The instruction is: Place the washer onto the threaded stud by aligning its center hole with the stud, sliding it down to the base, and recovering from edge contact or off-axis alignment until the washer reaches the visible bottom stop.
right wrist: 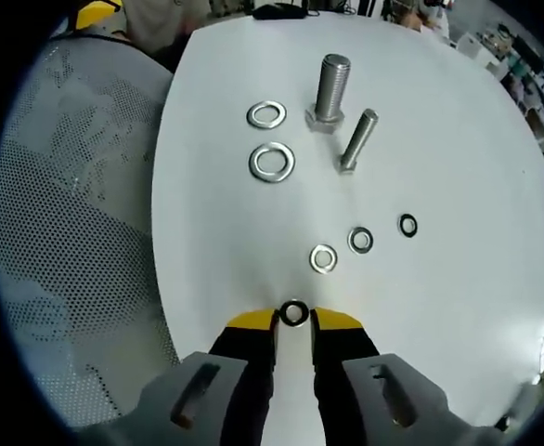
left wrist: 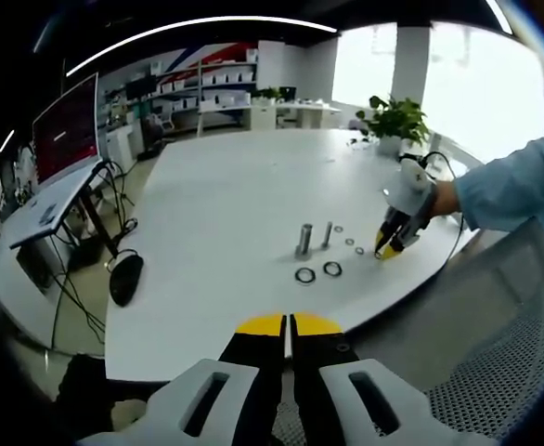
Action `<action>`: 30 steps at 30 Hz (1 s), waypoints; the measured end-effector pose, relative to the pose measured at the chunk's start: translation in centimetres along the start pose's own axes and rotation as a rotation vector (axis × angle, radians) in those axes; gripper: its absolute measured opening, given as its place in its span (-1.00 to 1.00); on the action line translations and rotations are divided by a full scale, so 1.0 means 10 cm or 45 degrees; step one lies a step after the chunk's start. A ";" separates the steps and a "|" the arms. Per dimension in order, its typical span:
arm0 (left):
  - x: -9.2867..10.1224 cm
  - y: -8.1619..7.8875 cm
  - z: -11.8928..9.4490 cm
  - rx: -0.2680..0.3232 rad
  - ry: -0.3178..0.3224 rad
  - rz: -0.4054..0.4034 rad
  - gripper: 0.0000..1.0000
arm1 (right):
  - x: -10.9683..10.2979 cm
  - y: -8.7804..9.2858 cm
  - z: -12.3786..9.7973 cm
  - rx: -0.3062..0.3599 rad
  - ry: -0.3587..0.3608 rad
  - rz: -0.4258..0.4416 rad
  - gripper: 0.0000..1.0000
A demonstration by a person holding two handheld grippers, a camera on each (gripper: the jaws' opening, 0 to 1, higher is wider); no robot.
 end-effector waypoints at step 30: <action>0.00 -0.01 -0.01 0.016 0.001 0.003 -1.00 | 0.00 -0.26 -0.36 0.133 -0.041 0.006 -0.72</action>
Point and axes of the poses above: the point that each gripper's makers call its tool centre point, and the gripper's own axes: z roughly forward along the fingers, x roughly to its right, y roughly out of its underside, the point moved 9 cm from there along -z, roughly backward along the fingers, and after that the axes turned 7 degrees about z, right-handed, at the moved point
